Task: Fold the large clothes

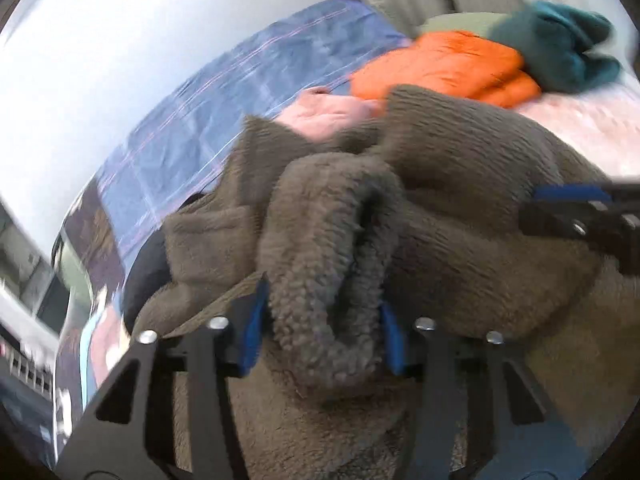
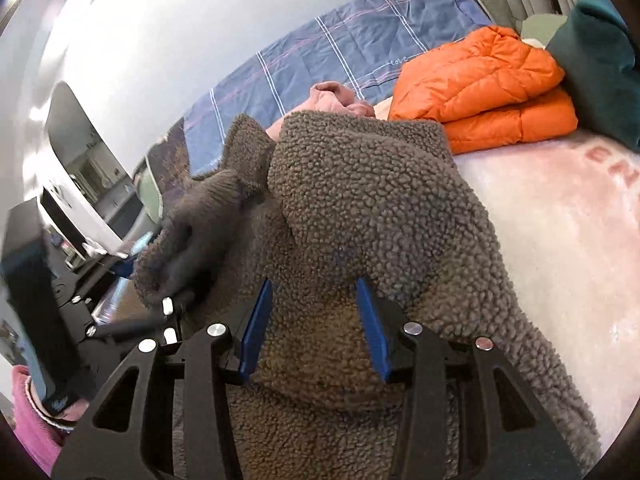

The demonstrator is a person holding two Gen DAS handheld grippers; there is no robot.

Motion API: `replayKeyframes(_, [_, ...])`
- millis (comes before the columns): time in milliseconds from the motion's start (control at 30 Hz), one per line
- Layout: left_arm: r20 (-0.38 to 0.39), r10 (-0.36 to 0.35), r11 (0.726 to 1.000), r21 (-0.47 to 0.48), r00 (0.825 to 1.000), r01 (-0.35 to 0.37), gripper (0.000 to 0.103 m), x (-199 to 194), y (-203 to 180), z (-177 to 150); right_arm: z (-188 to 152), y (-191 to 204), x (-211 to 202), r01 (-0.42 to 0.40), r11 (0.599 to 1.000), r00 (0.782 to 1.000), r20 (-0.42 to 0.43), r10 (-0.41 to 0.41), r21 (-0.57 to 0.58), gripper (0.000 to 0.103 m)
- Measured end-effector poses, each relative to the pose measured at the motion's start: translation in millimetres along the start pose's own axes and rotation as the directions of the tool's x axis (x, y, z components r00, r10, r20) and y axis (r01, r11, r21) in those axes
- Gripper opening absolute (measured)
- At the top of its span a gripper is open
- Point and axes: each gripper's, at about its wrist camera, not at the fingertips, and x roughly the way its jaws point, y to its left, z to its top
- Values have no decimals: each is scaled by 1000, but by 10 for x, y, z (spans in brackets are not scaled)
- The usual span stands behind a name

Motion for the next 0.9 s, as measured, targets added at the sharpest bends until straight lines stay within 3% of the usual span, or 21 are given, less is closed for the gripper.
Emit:
replayKeyframes(100, [11, 14, 986, -166, 1000, -12, 34, -167, 461, 55, 21, 1, -6, -23, 1000, 1000, 5, 23, 10, 45])
replayKeyframes(167, [-7, -26, 929, -368, 1000, 21, 33, -280, 977, -23, 31, -6, -66, -46, 999, 999, 19, 46, 4, 49])
replayKeyframes(267, [-29, -80, 812, -581, 996, 48, 31, -326, 1600, -350, -1, 66, -224, -91, 995, 993, 67, 93, -37, 56])
replayKeyframes(333, [-28, -79, 794, -606, 997, 46, 29, -320, 1760, -572, -4, 138, -288, -91, 994, 991, 94, 97, -65, 60])
replayKeyframes(400, [-92, -21, 809, -587, 996, -37, 13, -247, 1806, -856, -2, 164, -288, -79, 994, 992, 92, 86, -74, 62])
replayKeyframes(433, [-135, -3, 805, -588, 991, -78, 11, -189, 1823, -1000, -4, 162, -267, -67, 995, 994, 82, 73, -71, 62])
replayKeyframes(533, [-203, -69, 735, -672, 977, -88, 9, -17, 1958, -1484, 6, 105, -149, -14, 999, 1000, 28, 15, -36, 62])
replayKeyframes(600, [-164, -137, 661, -750, 977, -34, 7, 22, 2079, -1737, 3, 74, -99, -5, 1000, 1000, 2, 5, -19, 62])
replayKeyframes(633, [-138, -160, 645, -764, 977, -3, 7, 23, 2102, -1770, -4, 74, -97, -1, 1000, 1000, 1, 1, -20, 62])
replayKeyframes(700, [-35, -200, 605, -790, 979, 96, 24, -28, 2154, -1744, -17, 100, -99, 11, 999, 1000, 1, -11, -31, 62])
replayKeyframes(733, [5, -200, 594, -795, 980, 126, 62, -76, 2148, -1705, -10, 103, -81, 17, 999, 1000, 0, -17, -35, 62])
replayKeyframes(767, [41, -198, 588, -795, 979, 152, 84, -122, 2139, -1657, -17, 107, -73, 23, 999, 1000, -3, -24, -38, 62])
replayKeyframes(833, [87, -239, 599, -771, 967, 217, 85, -96, 2049, -1495, -35, 110, -54, 36, 998, 999, -9, -36, -43, 62])
replayKeyframes(900, [41, -311, 621, -747, 950, 236, 86, 122, 1909, -1356, -52, 116, -35, 50, 998, 999, -17, -51, -50, 62])
